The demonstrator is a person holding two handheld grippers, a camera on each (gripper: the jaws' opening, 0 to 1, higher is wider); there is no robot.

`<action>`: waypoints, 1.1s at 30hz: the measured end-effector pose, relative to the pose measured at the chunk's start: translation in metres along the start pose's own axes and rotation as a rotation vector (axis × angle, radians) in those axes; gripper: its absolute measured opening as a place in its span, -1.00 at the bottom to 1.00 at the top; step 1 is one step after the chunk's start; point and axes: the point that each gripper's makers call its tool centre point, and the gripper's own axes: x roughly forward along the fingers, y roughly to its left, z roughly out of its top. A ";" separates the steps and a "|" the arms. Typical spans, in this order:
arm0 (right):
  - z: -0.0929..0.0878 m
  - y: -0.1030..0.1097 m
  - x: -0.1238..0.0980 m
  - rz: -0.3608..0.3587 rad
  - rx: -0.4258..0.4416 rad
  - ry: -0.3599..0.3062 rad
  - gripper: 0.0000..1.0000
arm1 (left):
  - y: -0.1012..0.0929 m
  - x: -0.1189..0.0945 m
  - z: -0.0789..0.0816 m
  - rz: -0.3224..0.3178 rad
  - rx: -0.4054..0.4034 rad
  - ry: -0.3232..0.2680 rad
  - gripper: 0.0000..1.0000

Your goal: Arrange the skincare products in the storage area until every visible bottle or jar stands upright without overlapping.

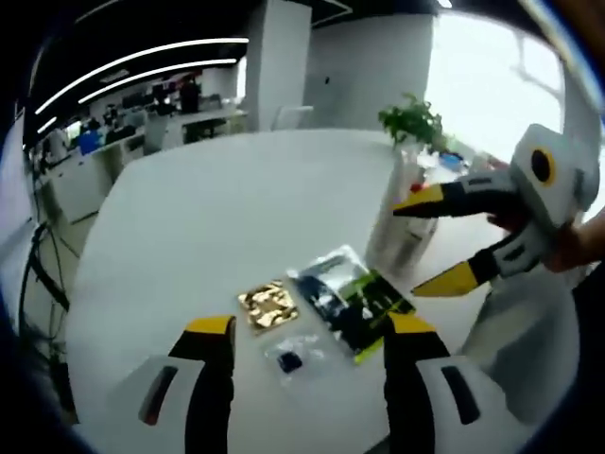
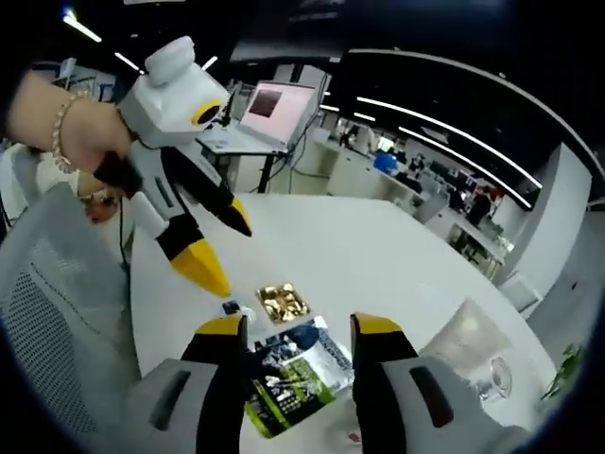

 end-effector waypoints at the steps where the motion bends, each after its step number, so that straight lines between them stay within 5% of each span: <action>1: -0.003 -0.002 -0.010 -0.012 0.005 -0.004 -0.02 | -0.002 -0.003 0.000 0.006 -0.008 -0.007 0.23; 20: -0.086 -0.038 -0.130 -0.148 0.286 0.033 0.63 | -0.025 -0.051 -0.014 0.126 -0.112 -0.101 0.69; 27: -0.099 -0.043 -0.144 -0.170 0.369 0.033 0.84 | -0.030 -0.054 -0.027 0.132 -0.126 -0.110 0.93; 33: -0.105 -0.037 -0.143 -0.181 0.420 0.037 0.99 | -0.025 -0.058 -0.020 0.151 -0.131 -0.150 0.98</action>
